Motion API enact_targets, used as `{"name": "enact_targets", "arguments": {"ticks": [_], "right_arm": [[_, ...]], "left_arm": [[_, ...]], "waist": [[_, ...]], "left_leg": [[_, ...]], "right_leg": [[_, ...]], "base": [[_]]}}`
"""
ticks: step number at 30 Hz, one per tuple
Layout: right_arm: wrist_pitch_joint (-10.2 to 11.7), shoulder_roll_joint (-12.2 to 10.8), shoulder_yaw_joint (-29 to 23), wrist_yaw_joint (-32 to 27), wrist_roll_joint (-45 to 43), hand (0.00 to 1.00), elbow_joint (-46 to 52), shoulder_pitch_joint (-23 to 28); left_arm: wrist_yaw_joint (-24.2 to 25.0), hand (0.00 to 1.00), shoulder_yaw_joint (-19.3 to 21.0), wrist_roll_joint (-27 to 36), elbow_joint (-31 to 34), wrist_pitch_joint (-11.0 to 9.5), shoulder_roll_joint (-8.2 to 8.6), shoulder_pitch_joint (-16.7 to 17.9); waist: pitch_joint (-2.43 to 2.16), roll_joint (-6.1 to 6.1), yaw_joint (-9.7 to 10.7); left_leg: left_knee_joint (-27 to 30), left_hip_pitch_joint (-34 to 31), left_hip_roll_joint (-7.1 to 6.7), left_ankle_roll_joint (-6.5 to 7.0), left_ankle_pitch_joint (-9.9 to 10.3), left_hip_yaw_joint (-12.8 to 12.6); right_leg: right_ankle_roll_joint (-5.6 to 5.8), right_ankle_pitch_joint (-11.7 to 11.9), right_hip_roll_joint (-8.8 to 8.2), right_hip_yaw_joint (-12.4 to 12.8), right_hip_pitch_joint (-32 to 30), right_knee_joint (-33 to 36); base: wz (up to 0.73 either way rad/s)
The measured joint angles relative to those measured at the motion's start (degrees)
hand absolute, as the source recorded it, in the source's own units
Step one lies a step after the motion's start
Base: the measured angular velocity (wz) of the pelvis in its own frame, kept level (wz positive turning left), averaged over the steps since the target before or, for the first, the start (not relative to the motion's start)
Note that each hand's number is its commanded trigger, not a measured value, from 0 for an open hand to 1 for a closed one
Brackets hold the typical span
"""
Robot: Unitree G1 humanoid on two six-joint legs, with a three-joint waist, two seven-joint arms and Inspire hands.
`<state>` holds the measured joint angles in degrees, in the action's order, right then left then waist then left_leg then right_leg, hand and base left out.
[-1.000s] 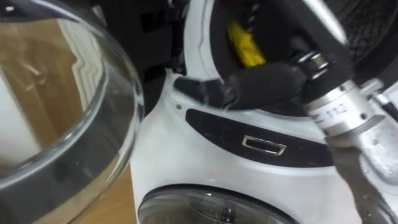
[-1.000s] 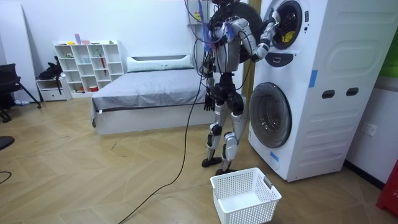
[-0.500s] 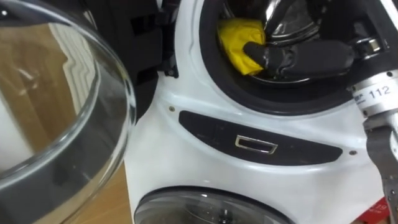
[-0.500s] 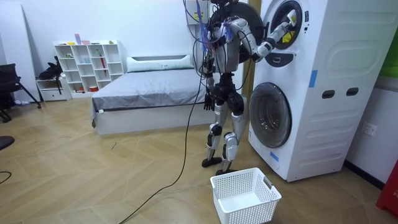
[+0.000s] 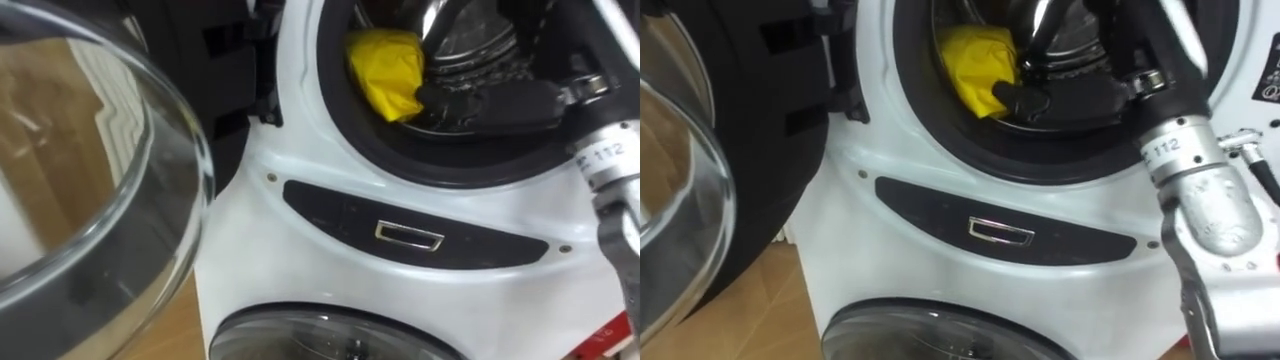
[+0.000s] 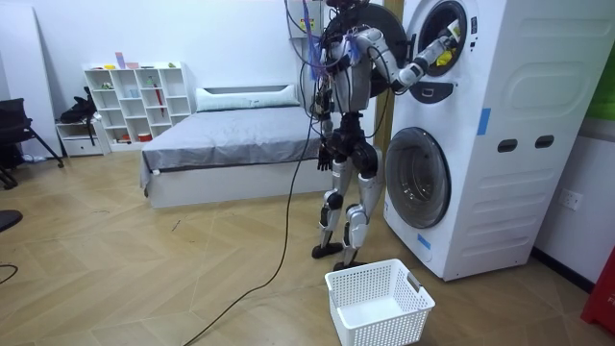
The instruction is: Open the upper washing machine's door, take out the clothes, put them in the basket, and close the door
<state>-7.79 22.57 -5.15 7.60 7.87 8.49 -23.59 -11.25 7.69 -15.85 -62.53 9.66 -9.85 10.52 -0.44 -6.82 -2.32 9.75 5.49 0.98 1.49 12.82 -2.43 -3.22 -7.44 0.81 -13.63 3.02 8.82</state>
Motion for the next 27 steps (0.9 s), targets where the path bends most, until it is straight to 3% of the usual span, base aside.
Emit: {"name": "enact_targets", "arguments": {"ticks": [5,7,11,14,17,20,23,27], "right_arm": [[-1.1,2.4,2.5,2.4,-3.5,0.00,-6.5,-4.9],[-2.7,3.2,3.2,2.5,-6.7,0.00,-10.6,-7.9],[-3.2,3.4,4.2,1.9,-10.4,0.00,-10.2,-8.1],[-4.5,3.8,7.2,2.7,-16.0,0.00,-10.4,-8.7],[-4.8,3.8,8.5,3.8,-19.8,0.00,-10.4,-9.6],[-5.0,6.5,9.4,4.4,-22.2,0.00,-10.0,-10.3],[-5.8,7.1,10.7,4.8,-23.3,0.00,-9.9,-10.6],[-6.1,7.1,11.0,6.7,-27.0,0.00,-10.2,-11.8]], "left_arm": [[1.0,0.00,0.2,-0.1,0.0,0.2,-0.66,-0.6],[1.6,0.00,0.1,0.0,0.0,0.4,-0.89,-1.2],[1.8,0.00,0.0,-0.1,0.0,1.9,-1.01,-0.7],[1.9,0.00,-0.1,-0.1,0.7,1.9,-1.85,-1.2],[1.9,0.00,-0.1,-0.1,0.9,1.9,-2.51,-2.1],[1.9,0.00,0.0,0.0,0.9,2.6,-2.81,-2.1],[1.8,0.00,0.0,0.0,0.9,2.6,-2.80,-2.2],[1.8,0.00,0.1,-0.2,0.9,3.0,-2.80,-2.2]], "waist": [[0.32,-0.63,-0.3],[0.07,-1.15,-1.2],[0.15,-1.38,-1.1],[0.36,-1.56,-2.1],[0.28,-1.81,-3.0],[0.18,-2.26,-3.9],[0.14,-2.55,-4.4],[0.47,-2.70,-4.7]], "left_leg": [[-0.1,-0.6,-0.23,0.00,0.0,0.6],[0.1,-1.1,-0.57,0.02,0.0,0.8],[0.0,-1.2,-0.51,0.03,0.0,0.8],[-0.2,-1.0,-0.33,0.02,0.0,0.4],[-0.1,-1.2,-0.22,-0.01,0.0,0.8],[0.0,-1.0,-0.45,-0.05,-0.1,0.8],[0.0,-1.0,-0.42,-0.05,-0.1,0.9],[-0.2,-1.1,-0.42,-0.05,-0.1,1.0]], "right_leg": [[0.02,0.0,-0.05,-0.5,-0.2,-0.1],[0.05,0.0,-0.02,-0.5,-0.9,-0.1],[0.05,0.0,-0.03,-0.5,-1.1,0.0],[0.04,0.0,0.01,-0.5,-1.1,0.4],[-0.08,-0.1,0.01,-0.7,-1.1,0.3],[-0.08,-0.1,0.11,-0.7,-1.0,0.2],[-0.08,-0.1,0.11,-0.7,-0.9,0.2],[-0.08,-0.1,0.02,-0.7,-0.8,0.2]], "base": [[0.05],[0.00],[-0.03],[-0.06],[0.04],[0.00],[0.01],[0.00]]}}
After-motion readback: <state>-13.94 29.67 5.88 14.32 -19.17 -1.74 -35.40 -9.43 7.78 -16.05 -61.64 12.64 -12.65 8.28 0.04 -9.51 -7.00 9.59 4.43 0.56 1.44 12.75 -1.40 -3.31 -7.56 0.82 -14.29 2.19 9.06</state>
